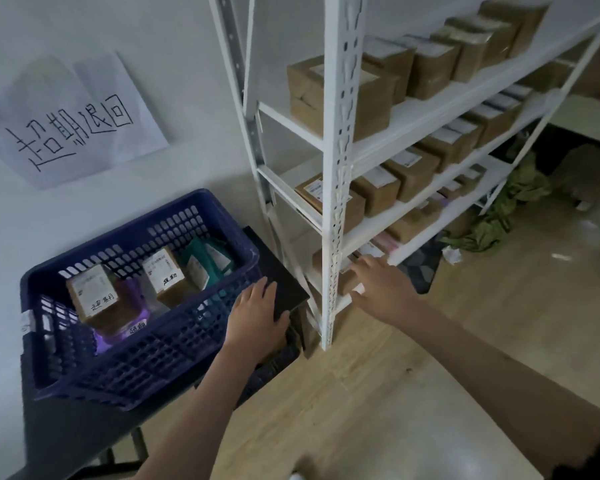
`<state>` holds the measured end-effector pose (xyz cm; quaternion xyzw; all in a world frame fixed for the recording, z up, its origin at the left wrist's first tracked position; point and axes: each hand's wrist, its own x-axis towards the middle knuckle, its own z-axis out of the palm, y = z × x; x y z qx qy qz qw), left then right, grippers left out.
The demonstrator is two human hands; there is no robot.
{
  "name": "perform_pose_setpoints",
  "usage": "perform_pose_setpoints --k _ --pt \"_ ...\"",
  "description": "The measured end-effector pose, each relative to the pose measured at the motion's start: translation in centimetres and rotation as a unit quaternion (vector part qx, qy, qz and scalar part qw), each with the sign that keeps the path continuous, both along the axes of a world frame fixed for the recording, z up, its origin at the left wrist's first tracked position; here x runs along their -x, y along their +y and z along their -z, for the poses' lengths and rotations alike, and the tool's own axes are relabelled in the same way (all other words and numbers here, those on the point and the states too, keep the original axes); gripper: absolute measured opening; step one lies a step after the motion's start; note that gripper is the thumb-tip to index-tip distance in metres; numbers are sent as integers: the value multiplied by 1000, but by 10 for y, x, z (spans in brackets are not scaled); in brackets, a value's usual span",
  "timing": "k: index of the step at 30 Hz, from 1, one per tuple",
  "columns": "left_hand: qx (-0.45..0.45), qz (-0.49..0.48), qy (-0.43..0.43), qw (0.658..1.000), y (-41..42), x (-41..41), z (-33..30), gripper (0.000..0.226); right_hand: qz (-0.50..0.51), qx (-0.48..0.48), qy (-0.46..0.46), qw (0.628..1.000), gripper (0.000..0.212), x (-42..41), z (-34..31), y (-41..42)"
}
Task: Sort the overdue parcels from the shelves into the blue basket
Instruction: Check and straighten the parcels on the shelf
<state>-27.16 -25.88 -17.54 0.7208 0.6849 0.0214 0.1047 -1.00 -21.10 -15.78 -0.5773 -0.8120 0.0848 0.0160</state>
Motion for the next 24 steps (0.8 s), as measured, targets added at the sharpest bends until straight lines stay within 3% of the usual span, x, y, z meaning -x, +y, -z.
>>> perform_pose_setpoints --k 13,24 --pt "6 -22 0 1000 11 -197 8 57 -27 -9 27 999 46 -177 8 21" --pt "11 -55 -18 998 126 -355 11 66 -61 -18 29 998 46 -324 8 143"
